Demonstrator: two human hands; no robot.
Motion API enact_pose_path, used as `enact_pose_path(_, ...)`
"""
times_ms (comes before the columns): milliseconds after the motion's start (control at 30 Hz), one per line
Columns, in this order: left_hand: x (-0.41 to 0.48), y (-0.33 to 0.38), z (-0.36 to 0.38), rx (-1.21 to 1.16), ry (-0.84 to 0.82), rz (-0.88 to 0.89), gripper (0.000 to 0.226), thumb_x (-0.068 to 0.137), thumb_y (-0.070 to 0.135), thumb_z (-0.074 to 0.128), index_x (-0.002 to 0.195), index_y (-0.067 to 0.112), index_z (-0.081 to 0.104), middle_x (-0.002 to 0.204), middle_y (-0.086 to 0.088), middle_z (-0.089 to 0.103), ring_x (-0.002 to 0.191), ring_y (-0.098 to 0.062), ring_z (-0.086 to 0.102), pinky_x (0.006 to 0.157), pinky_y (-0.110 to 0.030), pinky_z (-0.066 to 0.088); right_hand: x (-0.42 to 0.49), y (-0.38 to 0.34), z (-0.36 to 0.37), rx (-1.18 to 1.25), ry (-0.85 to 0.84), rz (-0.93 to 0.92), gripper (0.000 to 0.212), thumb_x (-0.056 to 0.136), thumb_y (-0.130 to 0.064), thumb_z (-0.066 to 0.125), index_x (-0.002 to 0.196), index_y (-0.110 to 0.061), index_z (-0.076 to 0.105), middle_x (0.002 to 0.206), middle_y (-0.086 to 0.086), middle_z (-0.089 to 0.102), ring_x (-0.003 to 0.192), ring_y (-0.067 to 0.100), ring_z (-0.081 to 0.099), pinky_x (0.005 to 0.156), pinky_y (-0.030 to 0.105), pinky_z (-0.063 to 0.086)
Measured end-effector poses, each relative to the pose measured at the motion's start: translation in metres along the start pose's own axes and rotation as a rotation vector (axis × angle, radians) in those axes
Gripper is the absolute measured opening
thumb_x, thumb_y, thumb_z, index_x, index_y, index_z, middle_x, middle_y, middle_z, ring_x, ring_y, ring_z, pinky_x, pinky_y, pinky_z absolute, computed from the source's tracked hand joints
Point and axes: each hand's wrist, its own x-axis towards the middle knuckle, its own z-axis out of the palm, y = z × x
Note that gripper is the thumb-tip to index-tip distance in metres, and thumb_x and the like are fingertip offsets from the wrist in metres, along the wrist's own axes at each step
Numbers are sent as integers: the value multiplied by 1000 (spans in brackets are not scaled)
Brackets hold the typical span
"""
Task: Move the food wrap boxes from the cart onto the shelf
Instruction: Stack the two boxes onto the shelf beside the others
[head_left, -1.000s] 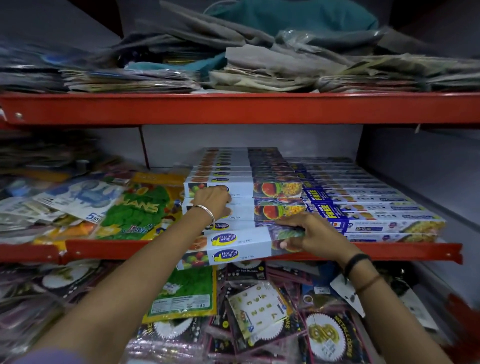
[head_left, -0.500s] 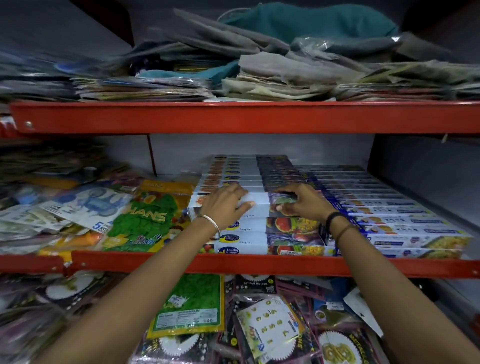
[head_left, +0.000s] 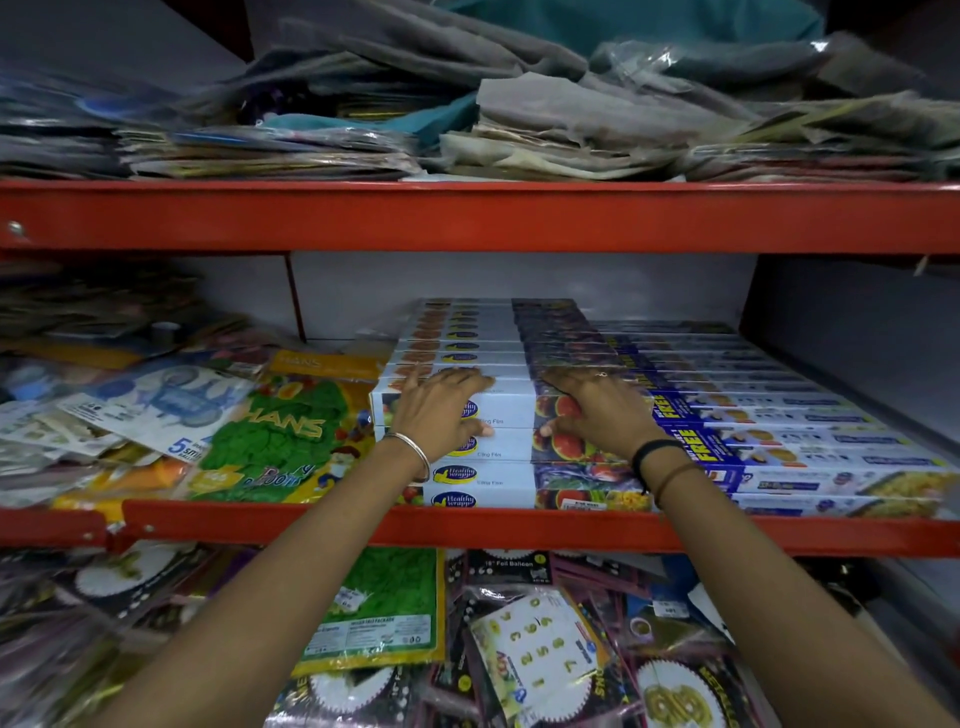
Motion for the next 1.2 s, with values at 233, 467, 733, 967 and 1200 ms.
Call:
enact_pose_path(233, 2, 12, -3, -7, -15, -55, 63, 79, 41, 69, 136, 27, 43, 146, 4, 44, 135, -17, 38, 113, -48, 23, -7, -9, -1, -61, 53, 40, 70, 76, -48, 68, 135, -22, 39, 134, 13, 54, 115, 35, 53, 89, 43, 46)
enact_pose_path(467, -34, 46, 3, 63, 156, -153, 57, 91, 27, 56, 142, 20, 33, 152, -2, 34, 143, -18, 23, 116, -53, 2, -34, -34, 15, -130, 198, -46, 62, 81, -15, 67, 134, -6, 37, 140, 16, 46, 126, 31, 42, 108, 47, 28)
enact_pose_path(733, -121, 81, 30, -148, 298, 58, 40, 95, 24, 48, 133, 13, 47, 141, -6, 51, 133, -23, 43, 111, -48, 28, -135, -65, 39, 210, 320, -78, 45, 83, -8, 64, 124, -3, 46, 127, 20, 55, 113, 34, 51, 94, 46, 44)
enact_pose_path(967, -209, 125, 80, -288, 133, 38, 45, 95, 35, 38, 129, 9, 51, 132, -10, 58, 128, -25, 48, 106, -43, 38, -233, -65, 95, 283, 133, 27, 36, 89, -21, 49, 120, -3, 51, 118, 22, 60, 98, 39, 59, 81, 49, 50)
enact_pose_path(1200, -289, 166, 141, -404, -95, -38, 46, 92, 30, 40, 128, 4, 51, 132, -16, 57, 122, -30, 53, 100, -42, 44, -326, -54, 157, 353, -63, 143, 30, 88, -8, 61, 116, 0, 54, 113, 25, 62, 93, 40, 60, 77, 49, 50)
